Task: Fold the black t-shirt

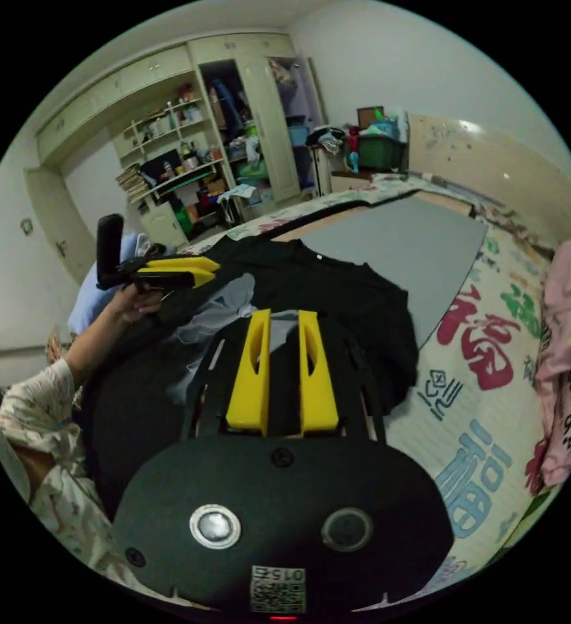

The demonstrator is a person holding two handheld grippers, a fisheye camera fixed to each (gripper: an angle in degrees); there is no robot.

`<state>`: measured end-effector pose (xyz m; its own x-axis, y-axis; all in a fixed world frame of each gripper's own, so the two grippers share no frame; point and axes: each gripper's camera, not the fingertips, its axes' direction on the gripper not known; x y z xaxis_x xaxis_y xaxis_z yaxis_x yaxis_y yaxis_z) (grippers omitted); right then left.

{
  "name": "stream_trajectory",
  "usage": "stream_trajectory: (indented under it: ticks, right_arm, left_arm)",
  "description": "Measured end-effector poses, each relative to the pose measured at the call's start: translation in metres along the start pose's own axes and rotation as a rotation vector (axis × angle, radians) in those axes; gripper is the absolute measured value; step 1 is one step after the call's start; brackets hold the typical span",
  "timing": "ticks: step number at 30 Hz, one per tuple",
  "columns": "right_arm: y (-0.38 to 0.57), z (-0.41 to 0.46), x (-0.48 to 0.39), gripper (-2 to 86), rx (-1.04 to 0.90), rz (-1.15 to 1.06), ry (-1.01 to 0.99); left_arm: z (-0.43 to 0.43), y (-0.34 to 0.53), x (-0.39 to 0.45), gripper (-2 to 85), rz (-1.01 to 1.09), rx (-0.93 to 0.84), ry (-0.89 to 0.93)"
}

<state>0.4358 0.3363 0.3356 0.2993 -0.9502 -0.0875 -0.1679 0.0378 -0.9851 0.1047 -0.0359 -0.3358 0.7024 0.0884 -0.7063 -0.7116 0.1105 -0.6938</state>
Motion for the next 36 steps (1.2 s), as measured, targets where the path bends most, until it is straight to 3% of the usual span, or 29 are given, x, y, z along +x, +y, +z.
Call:
stream_trajectory:
  ticks: [6,10,14,18,21,26,30,36]
  right_arm:
    - [0.051,-0.067,-0.018,9.0,0.049,-0.112,0.125]
    - [0.070,-0.029,-0.039,11.4,-0.092,-0.202,0.204]
    - [0.087,0.040,-0.052,12.1,-0.219,-0.223,0.236]
    - [0.106,0.076,-0.050,3.1,-0.380,-0.194,0.223]
    - [0.122,0.056,-0.057,-0.1,-0.365,-0.223,0.202]
    - [0.149,0.007,-0.062,-0.8,-0.308,-0.270,0.196]
    - [0.168,-0.037,-0.072,-0.9,-0.167,-0.320,-0.027]
    - [0.201,-0.008,-0.116,-1.0,-0.283,-0.512,-0.032]
  left_arm:
    - [0.043,-0.022,0.015,9.4,0.076,-0.125,0.045]
    - [0.063,-0.040,0.039,9.7,0.196,-0.159,0.063]
    - [0.085,-0.053,0.033,9.5,0.118,-0.199,0.090]
    - [0.115,-0.064,0.024,8.0,0.017,-0.292,0.121]
    - [0.131,-0.068,0.033,3.7,0.058,-0.399,0.107]
    - [0.086,-0.063,0.036,0.7,0.102,-0.197,0.053]
    - [0.032,-0.041,0.011,0.3,0.009,0.008,-0.038]
    - [0.010,-0.011,-0.010,0.8,-0.036,-0.008,-0.080]
